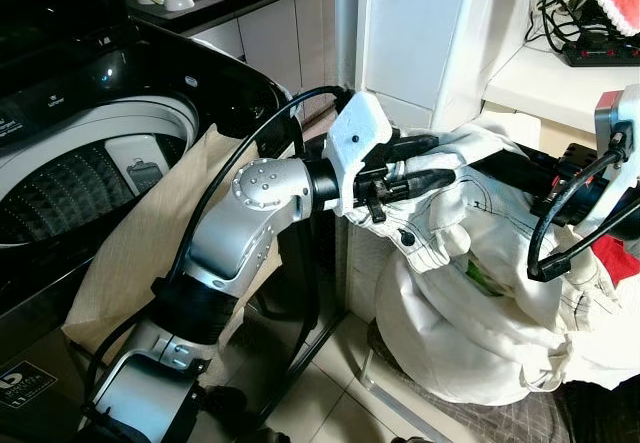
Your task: Clothes washing
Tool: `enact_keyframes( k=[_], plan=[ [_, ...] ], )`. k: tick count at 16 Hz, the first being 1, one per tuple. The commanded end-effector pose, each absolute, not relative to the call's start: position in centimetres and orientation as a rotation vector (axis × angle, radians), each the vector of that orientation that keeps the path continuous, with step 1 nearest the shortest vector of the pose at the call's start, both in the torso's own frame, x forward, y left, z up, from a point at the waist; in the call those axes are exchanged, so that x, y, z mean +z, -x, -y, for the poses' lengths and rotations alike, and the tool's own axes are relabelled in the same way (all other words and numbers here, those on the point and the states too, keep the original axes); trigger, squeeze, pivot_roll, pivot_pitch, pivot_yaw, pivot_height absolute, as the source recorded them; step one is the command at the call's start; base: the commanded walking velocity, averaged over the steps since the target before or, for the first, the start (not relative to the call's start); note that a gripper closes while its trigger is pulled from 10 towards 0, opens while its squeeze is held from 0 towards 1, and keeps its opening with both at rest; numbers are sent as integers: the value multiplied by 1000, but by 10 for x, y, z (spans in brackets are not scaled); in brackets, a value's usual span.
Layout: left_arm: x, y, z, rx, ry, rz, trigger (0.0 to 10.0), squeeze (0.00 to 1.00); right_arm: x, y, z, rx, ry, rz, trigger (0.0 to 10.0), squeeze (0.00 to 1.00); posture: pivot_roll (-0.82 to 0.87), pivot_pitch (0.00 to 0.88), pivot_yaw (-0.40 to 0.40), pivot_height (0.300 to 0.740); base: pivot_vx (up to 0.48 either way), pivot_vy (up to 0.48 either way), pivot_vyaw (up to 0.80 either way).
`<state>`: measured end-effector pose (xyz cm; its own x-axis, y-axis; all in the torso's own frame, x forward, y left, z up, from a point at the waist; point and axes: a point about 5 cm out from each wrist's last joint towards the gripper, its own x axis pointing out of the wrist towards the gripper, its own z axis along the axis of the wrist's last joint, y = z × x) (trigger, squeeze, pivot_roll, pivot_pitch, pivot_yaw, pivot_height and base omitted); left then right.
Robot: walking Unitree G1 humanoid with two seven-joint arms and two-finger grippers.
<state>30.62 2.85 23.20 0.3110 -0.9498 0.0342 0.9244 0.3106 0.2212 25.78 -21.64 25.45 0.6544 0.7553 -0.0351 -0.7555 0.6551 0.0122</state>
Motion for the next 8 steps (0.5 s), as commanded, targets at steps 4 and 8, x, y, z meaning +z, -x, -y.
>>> enact_keyframes(
  k=[4,8],
  plan=[
    [223,-316,-39,-1159,-167,98,0,0,279,-254,212,904,41,71,0,0,-169,0,85,740,0,0,0],
    [219,-317,-41,-1146,-176,83,0,0,279,-254,212,903,43,74,0,0,-170,0,87,740,0,0,0]
  ],
)
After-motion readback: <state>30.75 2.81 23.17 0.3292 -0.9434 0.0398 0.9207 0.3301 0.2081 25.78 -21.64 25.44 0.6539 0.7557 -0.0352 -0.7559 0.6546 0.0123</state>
